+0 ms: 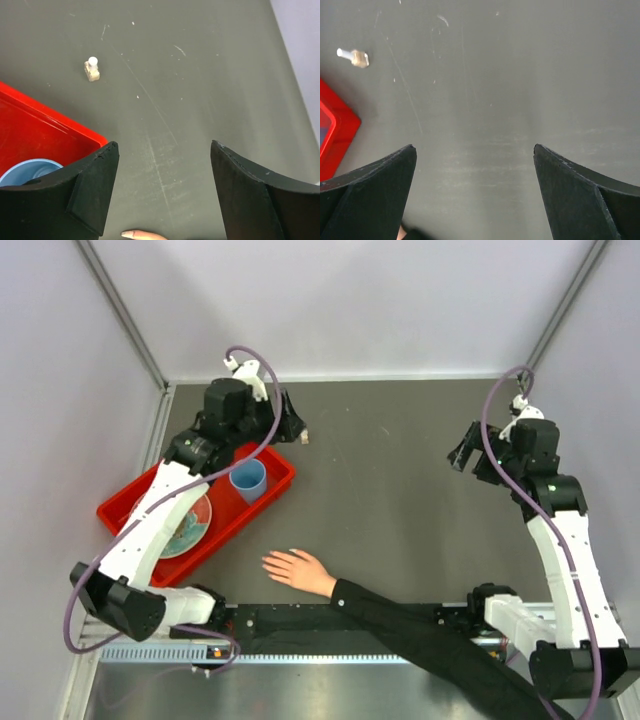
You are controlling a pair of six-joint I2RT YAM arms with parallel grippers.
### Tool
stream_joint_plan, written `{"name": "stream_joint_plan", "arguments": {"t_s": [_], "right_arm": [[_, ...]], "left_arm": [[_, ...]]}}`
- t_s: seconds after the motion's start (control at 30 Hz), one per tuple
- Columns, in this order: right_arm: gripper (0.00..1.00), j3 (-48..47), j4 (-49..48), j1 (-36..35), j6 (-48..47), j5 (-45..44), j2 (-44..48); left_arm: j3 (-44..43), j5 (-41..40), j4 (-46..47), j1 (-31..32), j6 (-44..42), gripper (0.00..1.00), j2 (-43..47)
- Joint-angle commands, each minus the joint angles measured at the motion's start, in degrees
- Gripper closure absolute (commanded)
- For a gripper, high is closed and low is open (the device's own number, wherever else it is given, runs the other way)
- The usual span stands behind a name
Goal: Paint the nails
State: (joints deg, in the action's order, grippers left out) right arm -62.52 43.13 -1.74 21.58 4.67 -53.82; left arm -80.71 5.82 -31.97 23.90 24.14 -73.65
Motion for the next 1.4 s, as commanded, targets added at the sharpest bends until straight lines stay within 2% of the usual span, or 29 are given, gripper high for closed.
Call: {"name": "stream_joint_plan", "arguments": {"t_s": [0.0, 0.2, 0.43, 0.5, 0.77, 0.9, 1.13, 1.37], "right_arm": [[0.01, 1.9, -4.5, 0.4, 1.7, 3.7, -1.5], [0.01, 2.5, -3.6, 0.3, 0.2, 4.1, -1.8], [0.01, 2.2, -3.6, 0.3, -0.3, 5.8, 0.6], [0.01, 2.1, -3.2, 0.3, -0.8, 5.9, 1.2], [0.01, 3.7, -2.9, 0.4, -1.9, 5.9, 2.5], [0.01, 4.2, -3.5, 0.4, -2.0, 6.4, 2.7], [0.01, 4.2, -3.9, 0.3, -2.0, 6.7, 1.9], [0.01, 4.4, -4.2, 0.4, -2.0, 6.6, 1.8]], "left_arm": [[1.1, -5.1, 5.9, 0.9, -0.2, 0.21, -0.6], [-2.0, -13.5, 4.7, 2.4, -1.5, 0.3, -9.8], [-16.2, -23.1, 0.6, 2.3, -4.6, 0.4, -28.6], [-20.1, -23.7, -0.5, 2.3, -5.2, 0.42, -34.7], [-35.3, -23.0, -2.8, 1.3, -6.9, 0.42, -51.4], [-40.7, -24.2, -6.0, 1.1, -6.6, 0.44, -55.5], [-38.0, -26.4, -5.9, 1.1, -5.9, 0.47, -56.4], [-35.7, -25.2, -4.9, 0.7, -5.6, 0.51, -57.1]]}}
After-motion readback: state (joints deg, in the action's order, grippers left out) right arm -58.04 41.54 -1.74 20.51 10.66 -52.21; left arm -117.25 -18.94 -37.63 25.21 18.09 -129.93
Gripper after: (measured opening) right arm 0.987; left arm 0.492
